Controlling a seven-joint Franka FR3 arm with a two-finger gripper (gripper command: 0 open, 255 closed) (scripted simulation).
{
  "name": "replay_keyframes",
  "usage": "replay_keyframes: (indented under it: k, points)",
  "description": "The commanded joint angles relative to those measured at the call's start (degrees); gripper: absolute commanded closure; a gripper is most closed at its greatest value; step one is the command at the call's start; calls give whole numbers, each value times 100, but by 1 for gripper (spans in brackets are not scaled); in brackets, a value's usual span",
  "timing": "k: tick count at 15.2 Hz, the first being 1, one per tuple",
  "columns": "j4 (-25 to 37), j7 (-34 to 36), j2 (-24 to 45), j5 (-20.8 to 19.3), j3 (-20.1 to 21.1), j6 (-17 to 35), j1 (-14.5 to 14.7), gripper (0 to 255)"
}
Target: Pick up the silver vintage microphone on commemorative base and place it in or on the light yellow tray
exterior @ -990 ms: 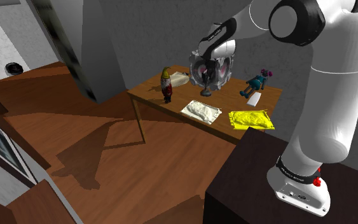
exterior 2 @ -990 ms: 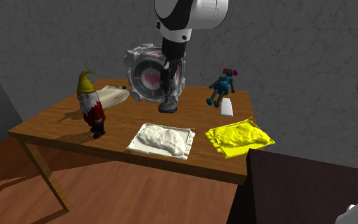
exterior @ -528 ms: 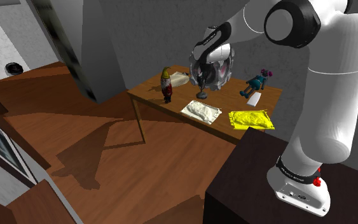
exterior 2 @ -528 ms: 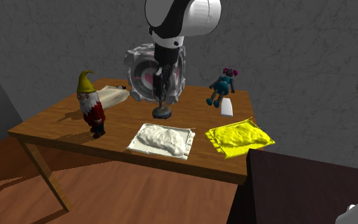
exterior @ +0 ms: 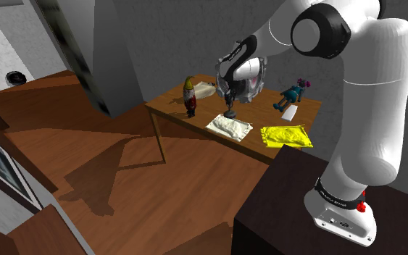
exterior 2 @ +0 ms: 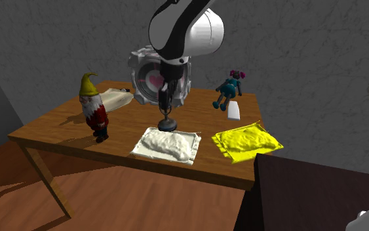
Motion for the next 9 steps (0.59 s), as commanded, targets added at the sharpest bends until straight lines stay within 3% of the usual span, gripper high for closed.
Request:
replay_keyframes:
  k: [1, 9]
  points:
    - [-34, -74, 104, 105, 58, 131, -41, 255]
    - [-72, -365, 529, 502, 323, 560, -241, 255]
